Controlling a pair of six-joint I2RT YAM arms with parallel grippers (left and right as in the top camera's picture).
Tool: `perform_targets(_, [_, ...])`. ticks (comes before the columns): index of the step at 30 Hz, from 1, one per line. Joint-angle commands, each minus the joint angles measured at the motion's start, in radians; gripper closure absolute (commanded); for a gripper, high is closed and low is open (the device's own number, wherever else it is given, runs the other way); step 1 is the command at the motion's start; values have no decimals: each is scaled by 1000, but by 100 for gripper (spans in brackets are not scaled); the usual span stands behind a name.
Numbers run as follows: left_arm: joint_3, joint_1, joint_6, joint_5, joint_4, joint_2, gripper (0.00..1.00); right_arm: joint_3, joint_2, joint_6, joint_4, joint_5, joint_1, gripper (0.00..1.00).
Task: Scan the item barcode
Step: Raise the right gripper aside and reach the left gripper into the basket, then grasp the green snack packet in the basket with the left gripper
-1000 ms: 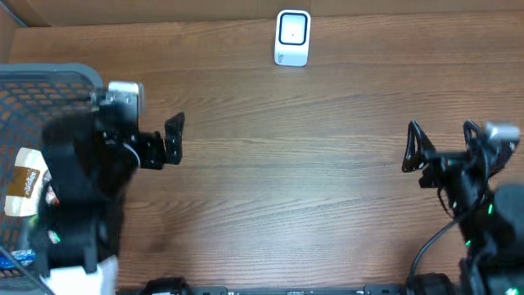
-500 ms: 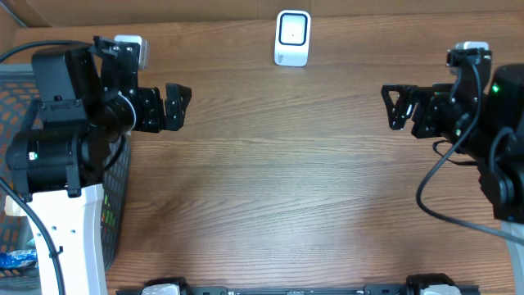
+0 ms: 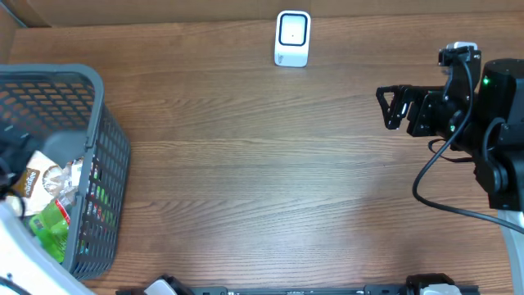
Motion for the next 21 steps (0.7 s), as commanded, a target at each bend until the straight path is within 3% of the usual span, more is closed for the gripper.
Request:
perform_targets(1, [-111, 143, -119, 24, -3, 93, 0, 27, 14, 2, -14, -8, 4, 0])
perform_targets(9, [-459, 197, -129, 50, 208, 185, 0, 27, 41, 2, -23, -8, 4, 0])
perform_targets(16, [-784, 196, -218, 50, 476, 185, 0, 27, 73, 2, -27, -9, 4, 0])
perform_targets(21, [-900, 195, -218, 43, 622, 186, 11, 27, 87, 2, -26, -23, 4, 0])
